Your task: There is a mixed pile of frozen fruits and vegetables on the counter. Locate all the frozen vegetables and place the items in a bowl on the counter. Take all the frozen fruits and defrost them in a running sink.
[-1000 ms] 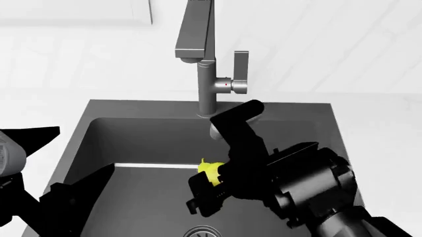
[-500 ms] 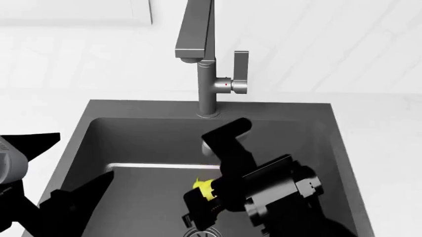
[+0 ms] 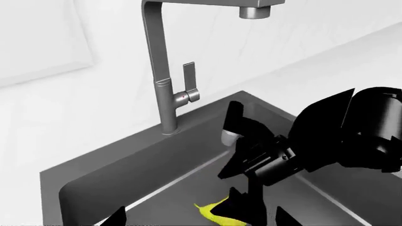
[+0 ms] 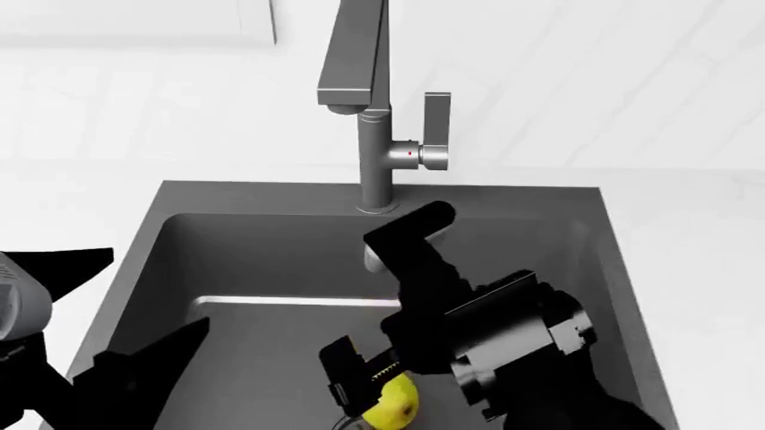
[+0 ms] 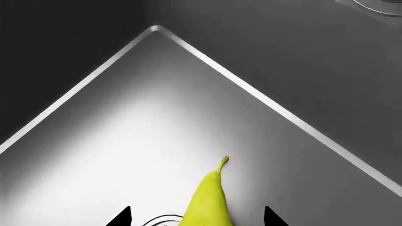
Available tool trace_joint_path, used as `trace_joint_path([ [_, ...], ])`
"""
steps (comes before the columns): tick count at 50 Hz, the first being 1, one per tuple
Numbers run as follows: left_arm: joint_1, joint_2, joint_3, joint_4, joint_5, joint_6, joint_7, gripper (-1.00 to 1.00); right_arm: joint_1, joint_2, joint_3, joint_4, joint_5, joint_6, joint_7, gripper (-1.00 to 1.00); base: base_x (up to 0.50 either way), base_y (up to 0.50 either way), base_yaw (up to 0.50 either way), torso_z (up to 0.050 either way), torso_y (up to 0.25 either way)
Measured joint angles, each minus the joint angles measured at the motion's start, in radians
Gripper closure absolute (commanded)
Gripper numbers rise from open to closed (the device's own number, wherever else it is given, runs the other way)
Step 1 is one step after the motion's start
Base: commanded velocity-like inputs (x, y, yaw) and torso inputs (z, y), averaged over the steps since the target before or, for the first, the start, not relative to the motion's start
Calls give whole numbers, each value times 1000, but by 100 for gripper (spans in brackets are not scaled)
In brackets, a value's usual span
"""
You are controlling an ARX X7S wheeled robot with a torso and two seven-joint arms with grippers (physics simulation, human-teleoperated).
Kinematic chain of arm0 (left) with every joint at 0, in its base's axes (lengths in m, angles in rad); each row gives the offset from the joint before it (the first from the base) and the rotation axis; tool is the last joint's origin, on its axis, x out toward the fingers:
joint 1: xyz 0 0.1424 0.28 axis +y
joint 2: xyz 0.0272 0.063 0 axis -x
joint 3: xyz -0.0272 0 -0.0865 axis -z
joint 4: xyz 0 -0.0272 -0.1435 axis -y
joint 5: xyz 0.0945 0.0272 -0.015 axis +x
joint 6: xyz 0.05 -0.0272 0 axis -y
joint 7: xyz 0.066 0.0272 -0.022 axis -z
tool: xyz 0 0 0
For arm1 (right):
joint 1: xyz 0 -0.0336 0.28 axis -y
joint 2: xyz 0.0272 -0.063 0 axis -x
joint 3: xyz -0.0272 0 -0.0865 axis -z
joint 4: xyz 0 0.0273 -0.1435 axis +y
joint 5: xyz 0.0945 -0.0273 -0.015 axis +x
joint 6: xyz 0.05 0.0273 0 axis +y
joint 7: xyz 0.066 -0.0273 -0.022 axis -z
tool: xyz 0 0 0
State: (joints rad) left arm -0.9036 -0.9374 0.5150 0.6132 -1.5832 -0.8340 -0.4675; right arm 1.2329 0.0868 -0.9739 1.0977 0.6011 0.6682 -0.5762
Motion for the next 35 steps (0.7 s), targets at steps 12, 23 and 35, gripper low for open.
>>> trace_joint_path([
  [12,31,-16,-9,1,13,21,8,-100,-85,174,90,-414,82,119,181,-100,0,0,0,0,0],
  [23,63,-28,-21,2,26,48,16,-100,-195,317,212,-744,163,125,339,-100,0,0,0,0,0],
  [35,81,-14,-17,-4,56,64,22,-100,-315,414,336,-950,216,28,436,-100,0,0,0,0,0],
])
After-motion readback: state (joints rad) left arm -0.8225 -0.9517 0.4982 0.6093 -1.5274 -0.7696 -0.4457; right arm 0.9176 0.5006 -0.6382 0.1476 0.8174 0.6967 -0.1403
